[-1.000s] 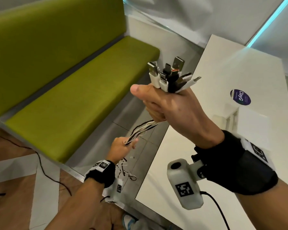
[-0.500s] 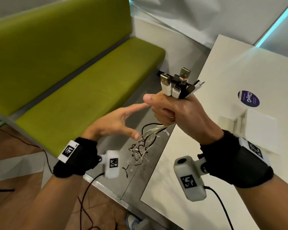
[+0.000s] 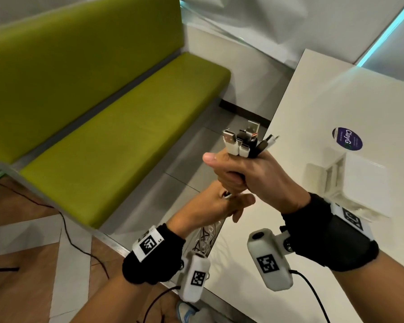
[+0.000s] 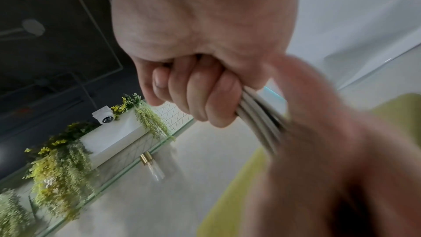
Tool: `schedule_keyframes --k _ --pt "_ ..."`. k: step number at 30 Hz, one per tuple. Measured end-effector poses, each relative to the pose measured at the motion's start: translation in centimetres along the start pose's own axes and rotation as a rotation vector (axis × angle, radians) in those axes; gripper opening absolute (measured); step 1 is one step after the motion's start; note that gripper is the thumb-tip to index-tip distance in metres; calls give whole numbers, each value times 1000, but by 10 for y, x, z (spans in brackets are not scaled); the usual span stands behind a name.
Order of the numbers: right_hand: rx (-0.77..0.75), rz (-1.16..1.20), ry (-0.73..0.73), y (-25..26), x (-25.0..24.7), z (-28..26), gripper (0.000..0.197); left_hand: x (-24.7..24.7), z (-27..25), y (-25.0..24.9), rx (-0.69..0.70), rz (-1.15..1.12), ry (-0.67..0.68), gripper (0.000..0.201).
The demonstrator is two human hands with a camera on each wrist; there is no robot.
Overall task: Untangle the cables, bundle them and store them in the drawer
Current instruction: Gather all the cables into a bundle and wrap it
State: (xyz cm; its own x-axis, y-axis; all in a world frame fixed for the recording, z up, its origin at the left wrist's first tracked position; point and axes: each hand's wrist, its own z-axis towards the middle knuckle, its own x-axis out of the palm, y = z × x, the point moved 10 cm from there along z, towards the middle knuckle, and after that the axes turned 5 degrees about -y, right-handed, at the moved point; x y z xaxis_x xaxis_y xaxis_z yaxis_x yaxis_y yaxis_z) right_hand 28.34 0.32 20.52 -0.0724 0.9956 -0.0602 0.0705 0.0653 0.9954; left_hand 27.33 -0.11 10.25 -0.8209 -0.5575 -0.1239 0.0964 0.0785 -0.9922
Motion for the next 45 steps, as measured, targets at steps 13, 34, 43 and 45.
schedule_keyframes --k 13,34,43,45 --pt "-96 108 42 32 -2 -3 50 -61 -22 147 -159 158 -519 58" --pt "-148 -96 67 40 9 -7 51 -55 -12 -35 40 8 79 75" --pt "-120 -277 -125 30 -23 -10 55 -12 7 -39 20 133 -98 38" --pt "-122 -320 -226 27 -30 -8 55 -26 6 -35 46 215 -282 41"
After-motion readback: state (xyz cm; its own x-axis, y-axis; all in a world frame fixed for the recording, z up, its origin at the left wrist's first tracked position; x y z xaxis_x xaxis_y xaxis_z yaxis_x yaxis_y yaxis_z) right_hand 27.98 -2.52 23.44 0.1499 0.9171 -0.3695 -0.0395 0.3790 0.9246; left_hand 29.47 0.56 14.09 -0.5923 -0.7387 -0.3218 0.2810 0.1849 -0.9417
